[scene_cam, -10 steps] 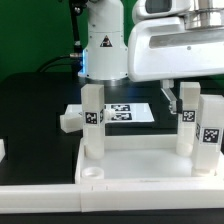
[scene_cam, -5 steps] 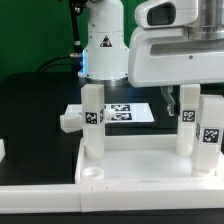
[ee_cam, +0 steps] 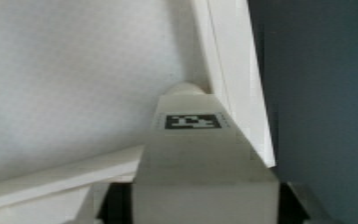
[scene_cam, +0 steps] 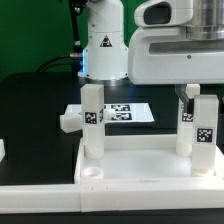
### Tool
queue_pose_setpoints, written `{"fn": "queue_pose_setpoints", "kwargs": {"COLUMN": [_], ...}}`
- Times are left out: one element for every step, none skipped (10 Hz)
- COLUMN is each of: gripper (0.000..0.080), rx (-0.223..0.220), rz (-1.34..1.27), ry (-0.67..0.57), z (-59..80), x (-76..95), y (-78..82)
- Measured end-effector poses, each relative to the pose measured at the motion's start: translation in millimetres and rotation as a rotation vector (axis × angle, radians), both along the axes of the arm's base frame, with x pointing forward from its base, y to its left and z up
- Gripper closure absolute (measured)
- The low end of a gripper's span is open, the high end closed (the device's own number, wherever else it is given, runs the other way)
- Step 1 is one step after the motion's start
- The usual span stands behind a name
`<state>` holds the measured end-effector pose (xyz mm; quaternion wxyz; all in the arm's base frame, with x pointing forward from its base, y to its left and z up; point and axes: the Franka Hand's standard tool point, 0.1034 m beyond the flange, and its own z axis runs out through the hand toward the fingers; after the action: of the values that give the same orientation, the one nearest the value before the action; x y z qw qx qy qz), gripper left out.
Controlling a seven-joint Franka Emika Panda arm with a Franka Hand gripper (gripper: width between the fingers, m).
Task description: Assemble desk
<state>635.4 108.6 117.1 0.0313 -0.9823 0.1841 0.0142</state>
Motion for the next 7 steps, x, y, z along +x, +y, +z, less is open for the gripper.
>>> {"fn": "queue_pose_setpoints", "kwargs": {"gripper": [0.0515,0.0515,0.0515,0.0515,0.0515,0.0514,0.0514], "rx": [-0.001,-0.002,-0.002,-0.003,0.004,0.016,0.026], "rz": [-0.074,-0.146,-0.299,-0.490,-0.748,-1.029,-1.095], "ry": [-0.001,-0.003,-0.003,0.004,0.007,-0.007,-0.007], "z": [-0.4,-0.4,-0.6,-0.9,-1.5,-1.9,-1.5], "x": [1.1,2.5,3.4,3.4,4.3,4.8,4.4], "y": [0.3,0.4,1.8,3.6,7.6,12.6,10.2]}}
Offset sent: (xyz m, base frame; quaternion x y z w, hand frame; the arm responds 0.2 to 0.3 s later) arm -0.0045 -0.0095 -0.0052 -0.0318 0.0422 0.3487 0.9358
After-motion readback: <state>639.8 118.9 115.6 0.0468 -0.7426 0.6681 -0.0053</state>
